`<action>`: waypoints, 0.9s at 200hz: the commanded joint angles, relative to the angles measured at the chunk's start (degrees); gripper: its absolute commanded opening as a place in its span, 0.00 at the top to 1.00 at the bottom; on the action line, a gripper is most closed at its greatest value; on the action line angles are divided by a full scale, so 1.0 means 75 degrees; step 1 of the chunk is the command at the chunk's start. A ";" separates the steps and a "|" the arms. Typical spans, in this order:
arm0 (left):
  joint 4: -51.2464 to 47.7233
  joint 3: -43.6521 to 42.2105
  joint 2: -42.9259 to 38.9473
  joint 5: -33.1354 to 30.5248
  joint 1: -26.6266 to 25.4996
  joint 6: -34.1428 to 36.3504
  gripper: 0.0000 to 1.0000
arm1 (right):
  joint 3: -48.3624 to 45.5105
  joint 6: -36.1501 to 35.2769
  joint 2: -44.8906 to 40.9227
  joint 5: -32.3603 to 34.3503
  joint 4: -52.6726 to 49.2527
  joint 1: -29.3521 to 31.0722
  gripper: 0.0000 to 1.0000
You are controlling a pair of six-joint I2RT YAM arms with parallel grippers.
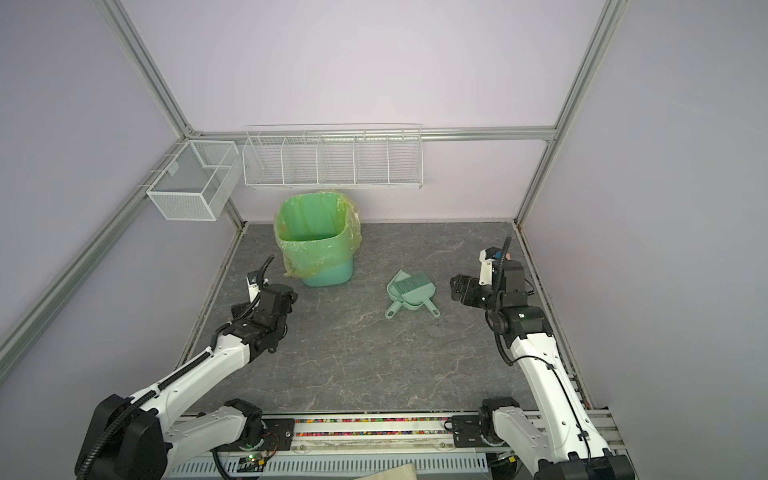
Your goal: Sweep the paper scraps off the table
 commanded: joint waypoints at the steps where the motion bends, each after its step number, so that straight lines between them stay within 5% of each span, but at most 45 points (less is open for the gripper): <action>1: 0.1615 -0.0242 -0.0028 -0.0319 0.0215 0.0630 0.01 | -0.0367 -0.0029 -0.0085 0.0233 0.0480 -0.0041 0.12; 91: 0.5537 -0.1491 0.1127 0.0179 0.1673 0.1434 0.01 | -0.0658 0.0045 -0.0260 0.1511 0.0431 -0.0039 0.12; 180: 0.9277 -0.2025 0.2858 0.1099 0.1716 0.2548 0.01 | -0.1191 0.0204 -0.0500 0.3996 0.1010 -0.0041 0.12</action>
